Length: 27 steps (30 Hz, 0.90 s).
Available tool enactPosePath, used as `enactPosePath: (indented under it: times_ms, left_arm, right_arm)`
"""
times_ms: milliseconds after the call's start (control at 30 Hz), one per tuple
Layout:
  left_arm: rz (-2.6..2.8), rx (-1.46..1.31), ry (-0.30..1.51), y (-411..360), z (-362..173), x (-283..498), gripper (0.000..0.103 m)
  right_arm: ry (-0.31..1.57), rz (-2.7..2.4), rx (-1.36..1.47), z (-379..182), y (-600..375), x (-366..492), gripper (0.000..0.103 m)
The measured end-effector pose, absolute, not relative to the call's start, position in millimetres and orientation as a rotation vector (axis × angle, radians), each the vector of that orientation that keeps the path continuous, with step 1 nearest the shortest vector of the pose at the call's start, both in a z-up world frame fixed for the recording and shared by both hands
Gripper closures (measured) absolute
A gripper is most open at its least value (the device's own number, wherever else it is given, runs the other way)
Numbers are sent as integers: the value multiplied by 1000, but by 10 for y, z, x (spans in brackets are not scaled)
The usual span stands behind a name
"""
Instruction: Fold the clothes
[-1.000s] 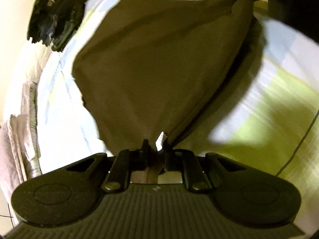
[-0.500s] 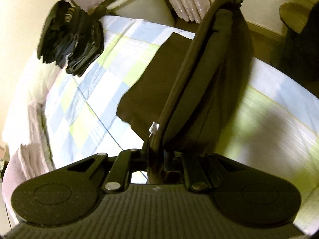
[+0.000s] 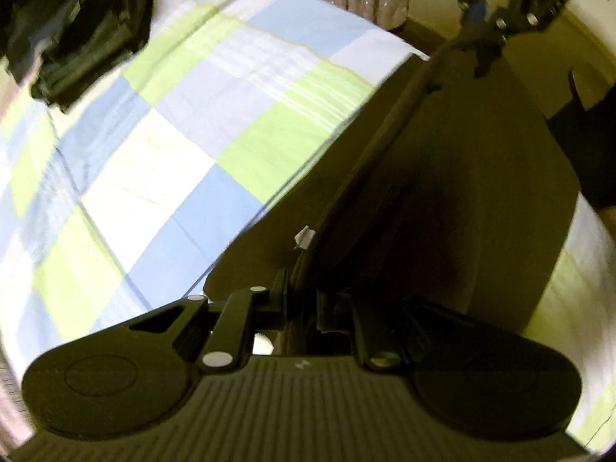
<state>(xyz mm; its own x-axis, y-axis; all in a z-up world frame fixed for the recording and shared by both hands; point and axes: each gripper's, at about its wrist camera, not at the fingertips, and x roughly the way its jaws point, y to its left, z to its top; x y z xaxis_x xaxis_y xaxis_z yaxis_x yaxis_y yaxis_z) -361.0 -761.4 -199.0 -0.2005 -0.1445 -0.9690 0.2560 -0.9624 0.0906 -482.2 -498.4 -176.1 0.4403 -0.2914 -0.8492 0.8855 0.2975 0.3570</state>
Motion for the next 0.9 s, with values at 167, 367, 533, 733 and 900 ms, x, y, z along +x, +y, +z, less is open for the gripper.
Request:
enactPosePath:
  times_ms: [167,367,533,733,900]
  left_arm:
    - [-2212,1856,337,-8081,-2341,-3680,82]
    - [-2132,1718,466,-8238,-2250,-3352,70]
    - [-2035,1553,590,-8127,-2039,-2889,72]
    - [-2002,1367,835,-7973,-2161,-2716,73]
    - [-1961,1363,837,-7986,-2542,-2882,72]
  right_arm:
    - [702,-889,1099,-2078,-5258,-5114,89]
    - [638,-1018,1204,-2223,-5252,-5356,50]
    - [536,-1105,1275,-2156,-5064,-5495,46]
    - [472,-1148,1353,-2255,-4952,-5408,49]
    - [505,-1229,1344,-2363,-5011,-5448,91]
